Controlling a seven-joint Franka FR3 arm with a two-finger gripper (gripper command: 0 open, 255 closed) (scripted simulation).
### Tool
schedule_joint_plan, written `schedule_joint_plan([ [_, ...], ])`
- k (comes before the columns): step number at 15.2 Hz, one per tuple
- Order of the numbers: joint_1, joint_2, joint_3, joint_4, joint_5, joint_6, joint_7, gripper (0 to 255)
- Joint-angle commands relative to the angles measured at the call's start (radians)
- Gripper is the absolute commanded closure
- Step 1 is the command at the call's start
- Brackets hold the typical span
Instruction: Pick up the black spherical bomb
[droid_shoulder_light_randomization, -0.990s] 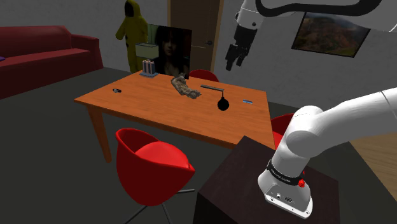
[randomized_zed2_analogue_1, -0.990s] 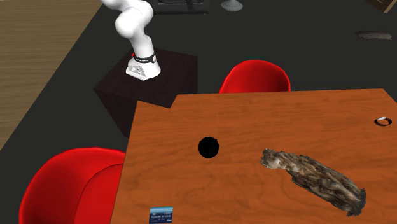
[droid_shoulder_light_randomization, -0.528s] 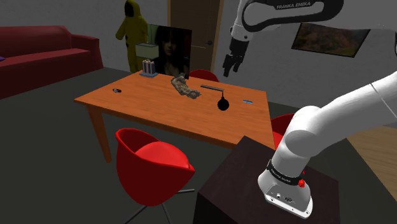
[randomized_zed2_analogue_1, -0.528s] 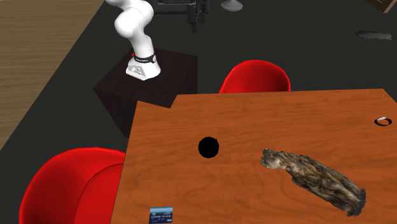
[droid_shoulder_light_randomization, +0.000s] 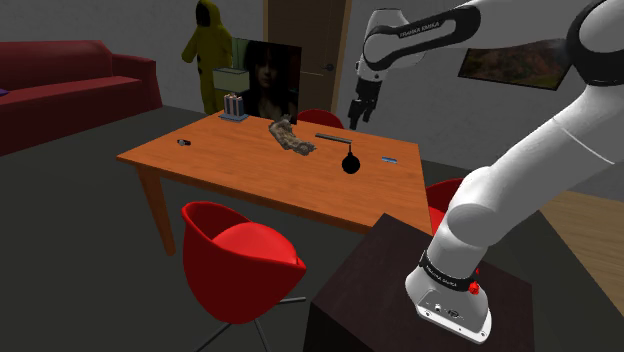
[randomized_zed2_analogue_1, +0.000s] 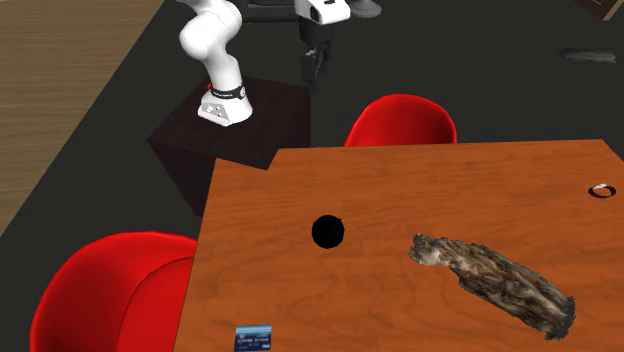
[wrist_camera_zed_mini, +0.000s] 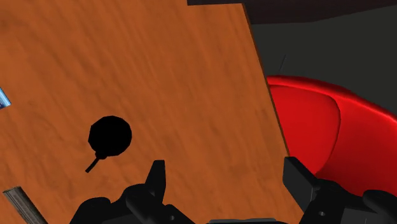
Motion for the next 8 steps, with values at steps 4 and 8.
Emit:
schedule_joint_plan([
  [4, -0.005, 0.181, -0.077, 0.066, 0.024, 0.093, -0.097, 0],
  [8, -0.015, 0.336, -0.127, 0.142, 0.074, 0.147, -0.186, 0],
])
